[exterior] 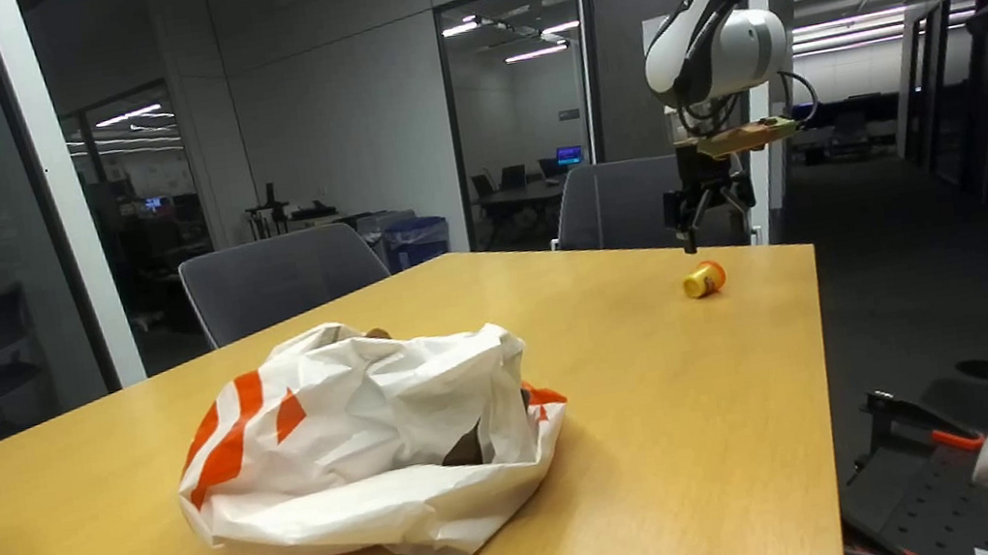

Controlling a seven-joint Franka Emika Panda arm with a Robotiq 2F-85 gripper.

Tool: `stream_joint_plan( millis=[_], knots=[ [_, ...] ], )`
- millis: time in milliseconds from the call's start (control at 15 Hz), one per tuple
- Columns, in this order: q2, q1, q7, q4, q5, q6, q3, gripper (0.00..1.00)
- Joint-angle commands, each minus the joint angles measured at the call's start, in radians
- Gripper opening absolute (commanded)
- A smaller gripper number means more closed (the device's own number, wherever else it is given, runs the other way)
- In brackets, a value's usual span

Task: Pick up the objects on the right side of the table and put them in the plastic bag.

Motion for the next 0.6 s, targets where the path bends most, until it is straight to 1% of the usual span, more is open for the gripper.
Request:
stream_joint_plan(
  millis=[0,533],
  knots=[
    [0.002,0.007,-0.006,0.006,0.001,-0.011,-0.003,1.00],
    [0.056,-0.007,-0.200,0.022,0.111,0.002,0.008,1.00]
  ],
)
